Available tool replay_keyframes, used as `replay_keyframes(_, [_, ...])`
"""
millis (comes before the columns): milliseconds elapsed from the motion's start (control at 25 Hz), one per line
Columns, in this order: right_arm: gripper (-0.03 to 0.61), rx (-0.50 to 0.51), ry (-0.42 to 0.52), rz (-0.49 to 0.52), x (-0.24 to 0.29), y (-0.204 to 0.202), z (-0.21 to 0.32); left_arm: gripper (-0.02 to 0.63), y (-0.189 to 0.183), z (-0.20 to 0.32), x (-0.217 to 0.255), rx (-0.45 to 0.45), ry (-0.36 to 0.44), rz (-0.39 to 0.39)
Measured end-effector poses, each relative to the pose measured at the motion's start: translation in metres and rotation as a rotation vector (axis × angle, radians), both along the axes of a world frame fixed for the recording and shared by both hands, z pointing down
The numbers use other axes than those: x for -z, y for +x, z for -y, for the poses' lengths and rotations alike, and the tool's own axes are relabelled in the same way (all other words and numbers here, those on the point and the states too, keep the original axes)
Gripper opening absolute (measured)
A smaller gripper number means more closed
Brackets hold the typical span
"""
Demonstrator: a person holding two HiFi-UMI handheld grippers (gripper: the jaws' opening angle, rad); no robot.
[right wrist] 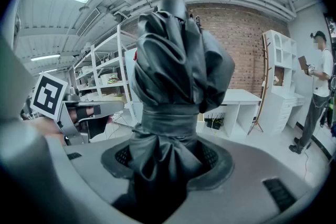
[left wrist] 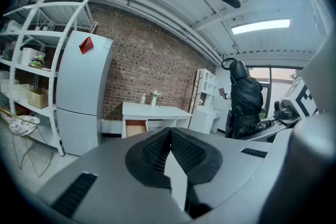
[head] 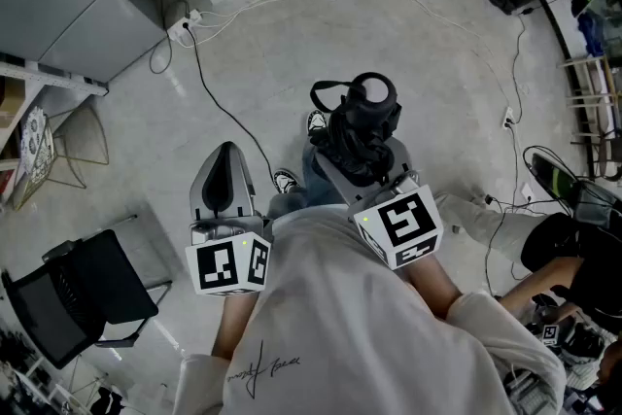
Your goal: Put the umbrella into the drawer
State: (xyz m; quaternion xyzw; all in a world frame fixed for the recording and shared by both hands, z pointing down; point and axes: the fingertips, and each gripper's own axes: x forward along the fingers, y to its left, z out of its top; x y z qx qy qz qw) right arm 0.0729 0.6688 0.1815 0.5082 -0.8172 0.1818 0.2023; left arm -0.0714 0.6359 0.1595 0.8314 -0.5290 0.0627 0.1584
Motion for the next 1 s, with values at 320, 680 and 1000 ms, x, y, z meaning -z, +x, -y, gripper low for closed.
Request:
replay_keyframes(320, [0.253,0.089,-0.002,0.032,0.0,-0.007,0.04,0.018,0.003,0.03,-0.006,0.019,-0.021,0.015])
replay_keyframes(680, [0.256,0.118,-0.012,0.06,-0.008,0.02,0.124,0.018,0.024,0.106,-0.008,0.042,-0.032,0.054])
replay_keyframes(1000, [0.259,0.143,-0.029,0.071,-0.013,0.065,0.192,0.018,0.067,0.175,-0.003,0.066,-0.028,0.074])
